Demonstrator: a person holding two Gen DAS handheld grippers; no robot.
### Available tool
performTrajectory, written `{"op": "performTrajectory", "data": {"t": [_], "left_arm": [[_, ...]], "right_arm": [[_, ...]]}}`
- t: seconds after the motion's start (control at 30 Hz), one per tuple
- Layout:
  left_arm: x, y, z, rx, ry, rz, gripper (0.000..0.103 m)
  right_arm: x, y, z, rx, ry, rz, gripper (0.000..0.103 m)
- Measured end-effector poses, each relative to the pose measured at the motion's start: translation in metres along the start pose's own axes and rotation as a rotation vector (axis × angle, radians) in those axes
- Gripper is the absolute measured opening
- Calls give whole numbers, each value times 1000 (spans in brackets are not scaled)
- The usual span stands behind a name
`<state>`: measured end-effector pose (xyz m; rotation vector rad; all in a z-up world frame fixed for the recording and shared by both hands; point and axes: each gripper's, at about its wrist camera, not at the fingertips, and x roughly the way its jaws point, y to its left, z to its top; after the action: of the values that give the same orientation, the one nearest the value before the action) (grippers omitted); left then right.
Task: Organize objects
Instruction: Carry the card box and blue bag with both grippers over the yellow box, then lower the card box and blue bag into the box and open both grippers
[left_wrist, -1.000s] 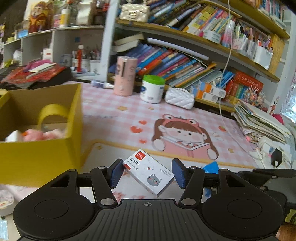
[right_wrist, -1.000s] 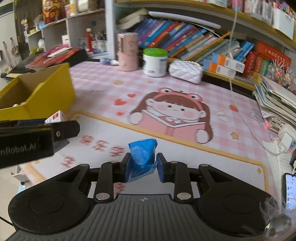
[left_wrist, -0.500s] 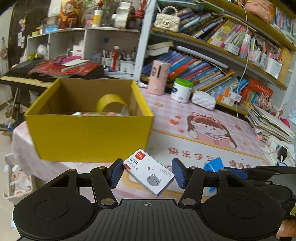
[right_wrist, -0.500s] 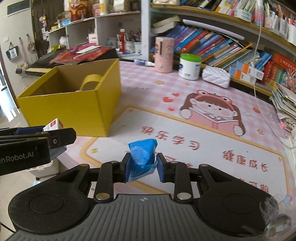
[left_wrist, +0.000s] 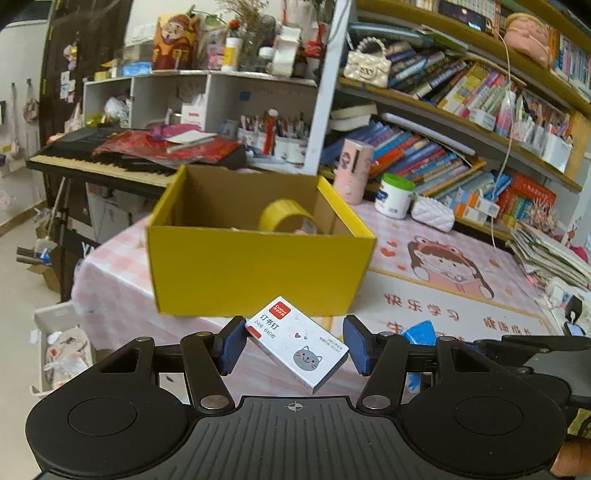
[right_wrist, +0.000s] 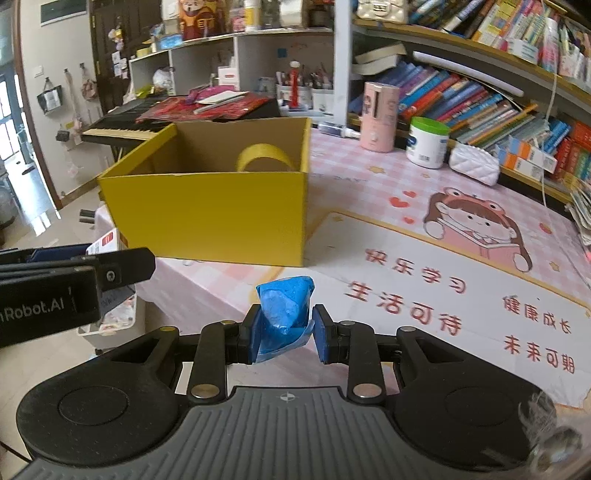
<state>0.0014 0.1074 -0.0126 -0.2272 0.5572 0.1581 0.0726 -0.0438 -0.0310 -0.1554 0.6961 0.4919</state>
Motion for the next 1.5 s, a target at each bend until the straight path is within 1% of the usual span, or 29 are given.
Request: {"op": "performTrajectory", "data": {"t": [0.17,0.3,0.47,0.63,0.77,0.93,1.1,1.2,1.5], "left_arm": [[-5,12,13,-22,-46,-1,57],[-1,17,26,-32,-80,-5,57],[13,22,43,-41,-110,18,57],[34,27,57,-34,-114,52,57],[57,30,70,-33,-111,84,57],[84,30,77,-23,-89,119,57],[108,27,80,-7,-59,148,57],[119,24,80,6,-44,167,57],[146,21,81,35,10,214,57]], "right_arm": [[0,15,12,-19,-14,13,27],[3,17,28,-38,-45,6,27],[15,13,58,-50,-93,3,27],[38,6,90,-53,-118,15,27],[58,1,111,-82,-131,28,27],[85,-7,139,-98,-137,37,27],[110,-11,159,-136,-129,62,27],[125,-11,167,-162,-117,81,27],[161,-3,178,-243,-59,138,27]]}}
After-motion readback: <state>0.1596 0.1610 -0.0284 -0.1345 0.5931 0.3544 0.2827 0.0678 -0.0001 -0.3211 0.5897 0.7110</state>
